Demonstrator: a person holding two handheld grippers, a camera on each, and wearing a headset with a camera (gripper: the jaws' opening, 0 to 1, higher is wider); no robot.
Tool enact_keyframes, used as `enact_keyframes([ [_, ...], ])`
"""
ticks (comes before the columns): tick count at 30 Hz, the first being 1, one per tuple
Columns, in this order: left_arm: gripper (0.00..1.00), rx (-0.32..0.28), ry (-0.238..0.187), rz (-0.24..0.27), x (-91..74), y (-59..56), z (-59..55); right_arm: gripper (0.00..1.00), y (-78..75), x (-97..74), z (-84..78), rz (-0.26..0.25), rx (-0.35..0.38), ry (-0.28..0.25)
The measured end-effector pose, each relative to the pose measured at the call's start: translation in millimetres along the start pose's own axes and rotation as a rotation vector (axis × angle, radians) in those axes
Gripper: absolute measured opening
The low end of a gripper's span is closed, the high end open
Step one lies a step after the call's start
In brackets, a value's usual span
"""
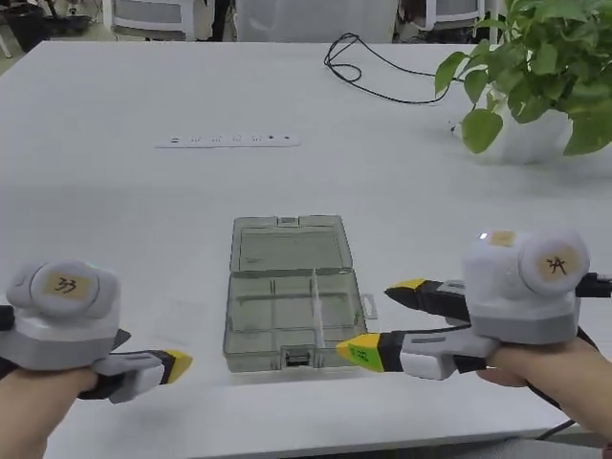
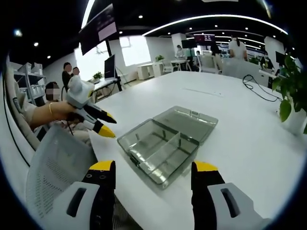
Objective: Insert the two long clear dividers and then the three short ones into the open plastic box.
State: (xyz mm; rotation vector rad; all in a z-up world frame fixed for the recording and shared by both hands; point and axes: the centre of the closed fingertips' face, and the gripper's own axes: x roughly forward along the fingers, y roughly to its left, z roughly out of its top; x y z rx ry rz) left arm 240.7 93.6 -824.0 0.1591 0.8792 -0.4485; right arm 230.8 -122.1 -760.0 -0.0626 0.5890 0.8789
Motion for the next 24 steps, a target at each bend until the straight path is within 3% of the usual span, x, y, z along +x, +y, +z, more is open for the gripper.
enact_keyframes([
  [15,0.39,-0.02,0.066,0.012,14.7,2.7,-12.9,0.64,-1.6,-0.8,4.3,-0.001,0.019,-0.016],
  [24,0.35,0.014,0.085,0.037,15.0,3.8,-12.4,0.62,-3.1,2.8,6.2,0.0,0.015,-0.013],
])
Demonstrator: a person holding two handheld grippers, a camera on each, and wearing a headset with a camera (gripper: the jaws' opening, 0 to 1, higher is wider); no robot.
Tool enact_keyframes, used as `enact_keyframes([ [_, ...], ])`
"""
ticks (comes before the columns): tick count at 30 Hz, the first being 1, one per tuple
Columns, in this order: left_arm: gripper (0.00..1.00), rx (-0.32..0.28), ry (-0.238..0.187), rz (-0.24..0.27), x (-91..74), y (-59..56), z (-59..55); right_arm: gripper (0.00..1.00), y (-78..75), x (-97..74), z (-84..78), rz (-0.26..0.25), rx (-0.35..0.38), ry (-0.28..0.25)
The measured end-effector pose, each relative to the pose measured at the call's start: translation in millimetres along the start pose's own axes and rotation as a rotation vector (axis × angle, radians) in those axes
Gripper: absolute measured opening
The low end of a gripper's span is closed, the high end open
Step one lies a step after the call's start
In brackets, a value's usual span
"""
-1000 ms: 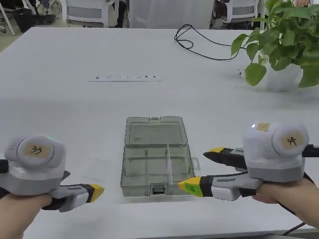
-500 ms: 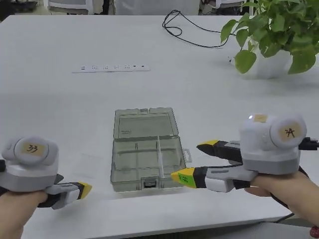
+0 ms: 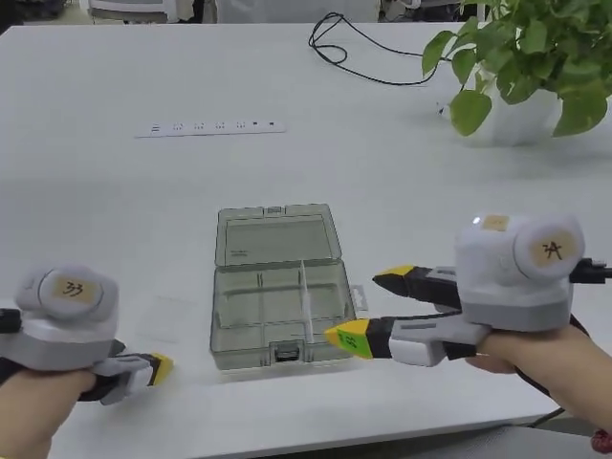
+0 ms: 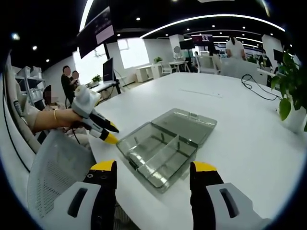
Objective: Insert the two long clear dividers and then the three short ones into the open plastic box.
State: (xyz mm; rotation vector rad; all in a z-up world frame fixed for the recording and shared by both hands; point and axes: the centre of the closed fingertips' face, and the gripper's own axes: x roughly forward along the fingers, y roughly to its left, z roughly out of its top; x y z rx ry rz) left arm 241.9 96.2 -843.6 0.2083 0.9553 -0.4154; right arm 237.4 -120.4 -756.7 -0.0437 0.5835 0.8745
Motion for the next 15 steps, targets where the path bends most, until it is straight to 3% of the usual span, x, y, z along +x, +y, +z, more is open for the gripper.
enact_keyframes([
  [15,0.33,-0.018,0.08,0.018,3.5,4.4,0.3,0.6,4.4,6.8,-0.4,0.0,-0.01,0.027],
])
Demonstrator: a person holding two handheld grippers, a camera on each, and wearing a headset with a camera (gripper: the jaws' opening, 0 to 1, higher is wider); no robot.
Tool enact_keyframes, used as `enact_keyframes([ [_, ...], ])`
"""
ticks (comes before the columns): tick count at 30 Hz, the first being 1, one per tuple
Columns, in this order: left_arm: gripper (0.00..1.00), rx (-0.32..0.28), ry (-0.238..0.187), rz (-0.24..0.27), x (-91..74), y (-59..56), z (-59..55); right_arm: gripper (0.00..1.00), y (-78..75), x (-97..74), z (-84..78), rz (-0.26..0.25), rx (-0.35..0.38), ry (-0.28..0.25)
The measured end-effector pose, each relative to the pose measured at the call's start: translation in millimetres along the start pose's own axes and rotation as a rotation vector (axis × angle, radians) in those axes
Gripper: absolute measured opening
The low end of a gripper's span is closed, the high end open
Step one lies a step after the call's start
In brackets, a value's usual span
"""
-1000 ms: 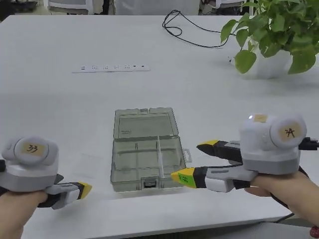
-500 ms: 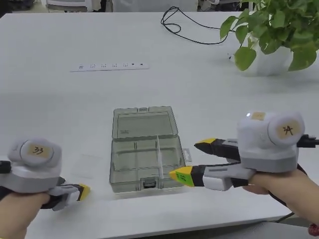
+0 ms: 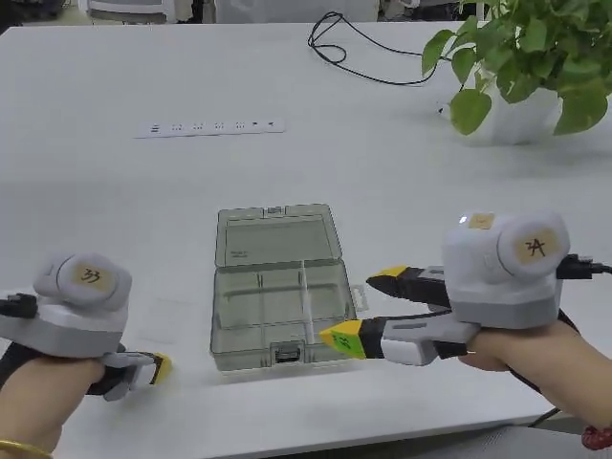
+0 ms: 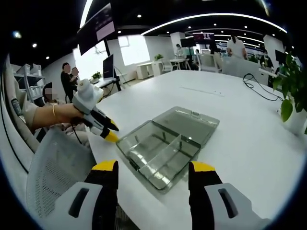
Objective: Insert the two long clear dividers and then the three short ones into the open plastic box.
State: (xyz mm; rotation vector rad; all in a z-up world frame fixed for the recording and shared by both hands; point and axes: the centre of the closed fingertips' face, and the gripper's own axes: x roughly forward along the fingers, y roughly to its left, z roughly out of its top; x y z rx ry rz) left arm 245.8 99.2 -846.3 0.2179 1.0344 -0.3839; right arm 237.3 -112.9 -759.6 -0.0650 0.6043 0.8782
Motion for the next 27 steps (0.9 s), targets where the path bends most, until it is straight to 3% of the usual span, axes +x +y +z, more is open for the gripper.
enact_keyframes([
  [7,0.31,-0.051,-0.01,-0.025,-3.3,1.9,-0.1,0.6,4.4,3.3,-0.5,0.005,0.002,0.012],
  [11,0.3,-0.025,-0.007,-0.011,-3.1,4.2,-1.7,0.6,4.3,4.6,-0.2,0.0,0.006,0.016],
  [15,0.3,-0.039,-0.016,-0.02,-5.1,3.9,-2.0,0.6,3.8,5.8,3.8,-0.009,0.024,0.007],
  [20,0.3,-0.069,-0.061,-0.009,-11.9,6.2,3.1,0.57,7.7,10.2,12.5,0.003,0.066,-0.017],
  [27,0.3,-0.117,-0.179,-0.021,-26.7,3.1,20.2,0.52,21.4,21.6,28.0,0.031,0.146,-0.063],
])
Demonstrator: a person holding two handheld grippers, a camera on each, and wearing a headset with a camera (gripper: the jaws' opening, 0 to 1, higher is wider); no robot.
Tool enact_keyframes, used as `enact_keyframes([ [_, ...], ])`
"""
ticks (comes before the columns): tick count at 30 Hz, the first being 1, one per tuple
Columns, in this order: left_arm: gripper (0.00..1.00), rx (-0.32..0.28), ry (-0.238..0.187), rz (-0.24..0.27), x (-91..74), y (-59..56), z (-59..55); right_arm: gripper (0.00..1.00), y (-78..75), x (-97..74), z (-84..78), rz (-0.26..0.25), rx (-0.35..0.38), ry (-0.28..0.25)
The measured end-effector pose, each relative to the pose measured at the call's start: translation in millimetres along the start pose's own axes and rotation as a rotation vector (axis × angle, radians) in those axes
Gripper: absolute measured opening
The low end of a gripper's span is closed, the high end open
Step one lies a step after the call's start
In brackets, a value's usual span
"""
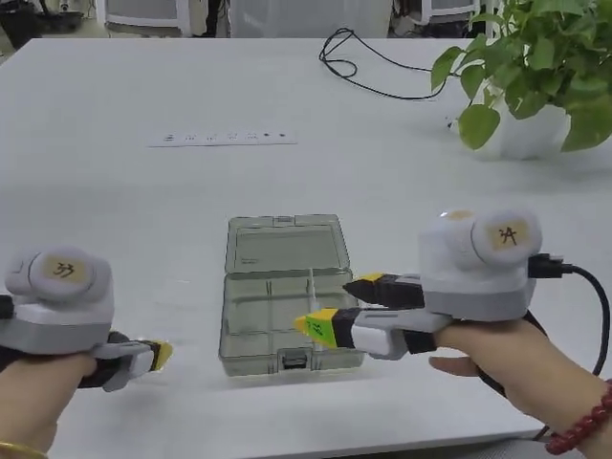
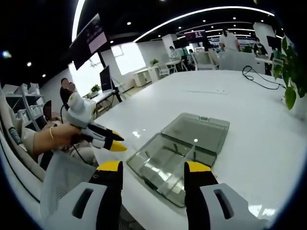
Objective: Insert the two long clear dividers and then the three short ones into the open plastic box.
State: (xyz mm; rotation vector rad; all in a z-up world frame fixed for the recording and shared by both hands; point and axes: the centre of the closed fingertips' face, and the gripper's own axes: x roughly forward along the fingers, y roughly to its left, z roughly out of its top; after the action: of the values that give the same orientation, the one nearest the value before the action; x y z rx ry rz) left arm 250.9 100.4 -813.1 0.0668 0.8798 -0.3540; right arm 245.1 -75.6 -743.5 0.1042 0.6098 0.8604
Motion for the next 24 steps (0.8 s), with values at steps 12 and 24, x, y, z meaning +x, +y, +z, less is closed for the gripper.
enact_keyframes([
  [12,0.3,-0.046,-0.152,-0.094,-21.2,-37.4,25.8,0.38,24.3,25.8,17.7,0.043,0.133,-0.068],
  [24,0.3,-0.051,-0.251,-0.177,-31.8,-67.0,39.9,0.31,41.8,46.1,23.2,0.071,0.177,-0.104],
])
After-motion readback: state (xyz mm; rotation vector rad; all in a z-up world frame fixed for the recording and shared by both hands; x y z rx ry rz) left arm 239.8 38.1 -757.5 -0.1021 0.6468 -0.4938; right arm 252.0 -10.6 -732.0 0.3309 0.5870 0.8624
